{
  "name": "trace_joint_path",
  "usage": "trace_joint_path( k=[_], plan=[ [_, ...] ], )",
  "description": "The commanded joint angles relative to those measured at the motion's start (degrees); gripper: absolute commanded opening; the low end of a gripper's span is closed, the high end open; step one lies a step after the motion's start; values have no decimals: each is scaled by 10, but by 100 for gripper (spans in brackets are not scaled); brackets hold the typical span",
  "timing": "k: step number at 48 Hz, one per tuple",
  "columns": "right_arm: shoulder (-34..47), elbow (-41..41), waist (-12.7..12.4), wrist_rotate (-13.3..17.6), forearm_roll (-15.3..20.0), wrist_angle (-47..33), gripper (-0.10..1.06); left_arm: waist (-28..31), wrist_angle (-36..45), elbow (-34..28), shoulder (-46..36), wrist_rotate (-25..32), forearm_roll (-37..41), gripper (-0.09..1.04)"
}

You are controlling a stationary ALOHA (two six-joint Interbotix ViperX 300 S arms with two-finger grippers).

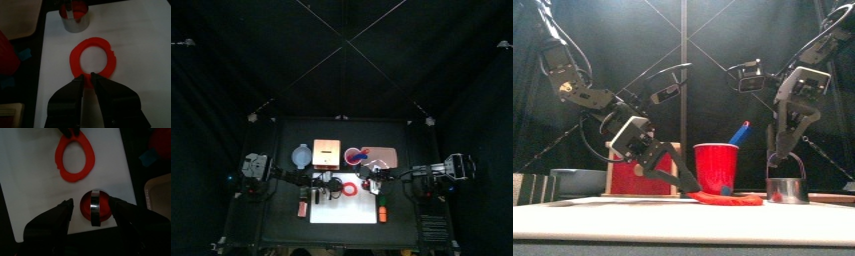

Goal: Get the cutter from the drawer then cut the dough then place the extra dough in the bowl
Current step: Place the extra dough in the bowl

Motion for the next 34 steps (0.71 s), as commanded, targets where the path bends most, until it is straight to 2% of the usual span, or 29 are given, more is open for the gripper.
trace_joint_path(
  k=[1, 11, 34],
  plan=[
    [-13, -15, -3, -1, -8, -6, 92, -1, -5, -4, -30, 1, -2, 68],
    [-13, -16, -10, -1, -17, -16, 92, -3, -8, 9, -54, 0, -9, 75],
    [-8, -22, -11, -1, -16, -25, 92, -4, -14, 21, -96, 1, -21, 75]
  ],
)
